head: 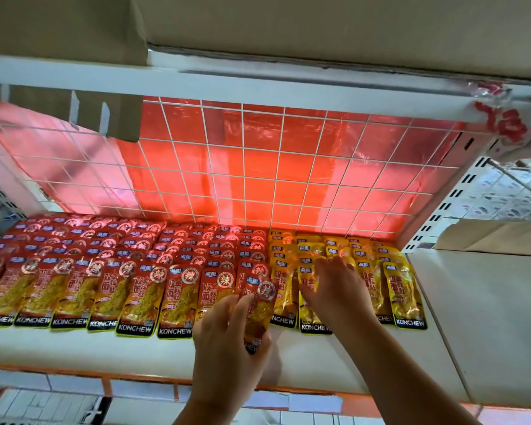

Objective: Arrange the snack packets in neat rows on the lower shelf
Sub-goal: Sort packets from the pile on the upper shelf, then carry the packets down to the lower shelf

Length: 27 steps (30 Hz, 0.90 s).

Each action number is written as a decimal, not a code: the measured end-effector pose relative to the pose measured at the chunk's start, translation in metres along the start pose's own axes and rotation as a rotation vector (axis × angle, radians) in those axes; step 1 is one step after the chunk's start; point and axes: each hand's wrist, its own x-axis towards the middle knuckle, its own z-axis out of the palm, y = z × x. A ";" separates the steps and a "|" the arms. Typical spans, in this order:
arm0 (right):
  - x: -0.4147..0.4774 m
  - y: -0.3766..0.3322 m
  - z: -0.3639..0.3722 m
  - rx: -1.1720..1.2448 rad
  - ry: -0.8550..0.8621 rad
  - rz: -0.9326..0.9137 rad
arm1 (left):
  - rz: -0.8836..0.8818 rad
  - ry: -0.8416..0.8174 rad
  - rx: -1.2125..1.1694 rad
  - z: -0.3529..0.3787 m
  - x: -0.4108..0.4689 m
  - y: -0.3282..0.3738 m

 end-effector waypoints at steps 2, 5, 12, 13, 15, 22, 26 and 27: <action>0.003 -0.006 0.000 0.014 0.004 -0.135 | -0.008 0.001 0.006 0.000 0.000 0.000; 0.008 -0.017 0.003 -0.070 -0.131 -0.268 | -0.018 -0.010 0.009 0.001 0.000 0.000; 0.010 -0.017 0.016 -0.157 -0.180 -0.347 | -0.015 0.001 0.020 0.000 0.000 0.001; 0.010 -0.016 0.017 -0.164 -0.178 -0.351 | -0.014 0.003 0.022 0.000 0.000 0.002; 0.010 -0.015 0.017 -0.170 -0.176 -0.352 | -0.010 0.007 0.027 0.001 0.000 0.002; 0.002 -0.002 0.001 -0.027 -0.097 -0.300 | -0.019 0.002 0.028 0.001 -0.001 0.002; -0.016 0.026 0.000 -0.053 -0.098 -0.276 | -0.035 -0.010 0.019 -0.001 0.000 0.004; -0.020 0.029 0.002 -0.076 -0.132 -0.276 | -0.036 -0.012 0.017 -0.001 0.000 0.004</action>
